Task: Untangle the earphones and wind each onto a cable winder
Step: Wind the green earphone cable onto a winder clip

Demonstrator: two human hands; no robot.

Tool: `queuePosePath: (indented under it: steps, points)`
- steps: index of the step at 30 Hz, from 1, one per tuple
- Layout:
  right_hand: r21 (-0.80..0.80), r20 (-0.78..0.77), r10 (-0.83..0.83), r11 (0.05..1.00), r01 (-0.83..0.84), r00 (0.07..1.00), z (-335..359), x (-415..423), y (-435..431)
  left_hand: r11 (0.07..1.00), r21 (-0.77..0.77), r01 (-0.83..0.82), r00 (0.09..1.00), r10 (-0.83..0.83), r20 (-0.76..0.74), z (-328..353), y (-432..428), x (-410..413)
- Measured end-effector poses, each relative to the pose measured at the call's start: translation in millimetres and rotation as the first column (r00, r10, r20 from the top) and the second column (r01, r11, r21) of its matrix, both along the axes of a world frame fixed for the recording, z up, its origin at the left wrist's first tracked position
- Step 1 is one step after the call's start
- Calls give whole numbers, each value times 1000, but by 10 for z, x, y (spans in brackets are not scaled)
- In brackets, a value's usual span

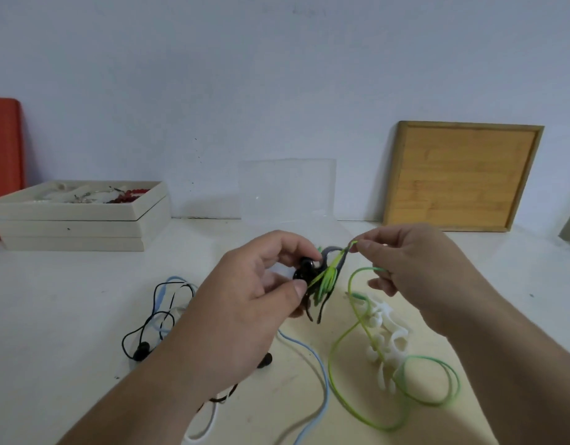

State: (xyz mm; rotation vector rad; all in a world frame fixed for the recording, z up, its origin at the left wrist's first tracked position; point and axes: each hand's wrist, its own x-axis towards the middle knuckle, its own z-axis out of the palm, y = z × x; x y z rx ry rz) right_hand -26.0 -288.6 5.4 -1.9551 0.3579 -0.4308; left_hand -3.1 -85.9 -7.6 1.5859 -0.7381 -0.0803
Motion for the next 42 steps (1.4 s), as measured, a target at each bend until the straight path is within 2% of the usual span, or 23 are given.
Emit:
queuePosePath:
  steps: [2,4,7,9,13,15,20,23,28,30,33,35,37,39,42]
  points:
    - [-101,-50,42,994,-47,998,-1,-7,32,995,-95,-17,999,13,-48,5,-4,4]
    - [-210,-142,150,961,-178,978,-2,-27,83,983,-177,-48,996,34,-82,3,-21,9]
    - [-349,-282,348,831,-434,894,-57,-38,261,952,-251,-175,982,149,-116,-18,-37,33]
    - [-347,-309,429,780,-520,849,-90,-52,376,937,-228,-266,963,248,-107,-32,-37,47]
    - [-297,-303,509,753,-588,805,-35,-126,386,911,-215,-352,936,338,-100,-34,-26,74]
    - [-240,-290,547,753,-613,785,-3,-144,370,905,-227,-360,932,342,-115,-35,-21,84]
    - [-235,-310,585,716,-657,749,-50,-119,399,905,-282,-317,939,259,-226,-23,-39,56]
    - [-189,-296,623,705,-684,724,-30,-137,366,902,-237,-361,931,338,-134,-34,-34,55]
    - [-131,-220,693,677,-724,687,70,-198,354,912,-59,-407,900,411,146,-18,-16,-3]
    - [-110,-165,697,690,-715,698,118,-210,315,913,-6,-409,892,401,208,-10,-15,-30]
    - [-55,-71,642,761,-646,763,178,-213,203,914,81,-399,888,362,284,-2,-1,-51]
    - [-55,-78,595,799,-599,800,200,-212,103,902,141,-409,870,338,359,10,15,-56]
    - [37,-110,581,813,-581,806,211,-216,6,882,201,-426,842,305,446,26,28,-56]
    - [155,-163,605,796,-585,780,221,-227,-53,861,256,-440,809,257,528,29,29,-46]
    - [207,-241,643,766,-609,727,237,-257,-97,835,299,-463,761,201,617,19,27,-42]
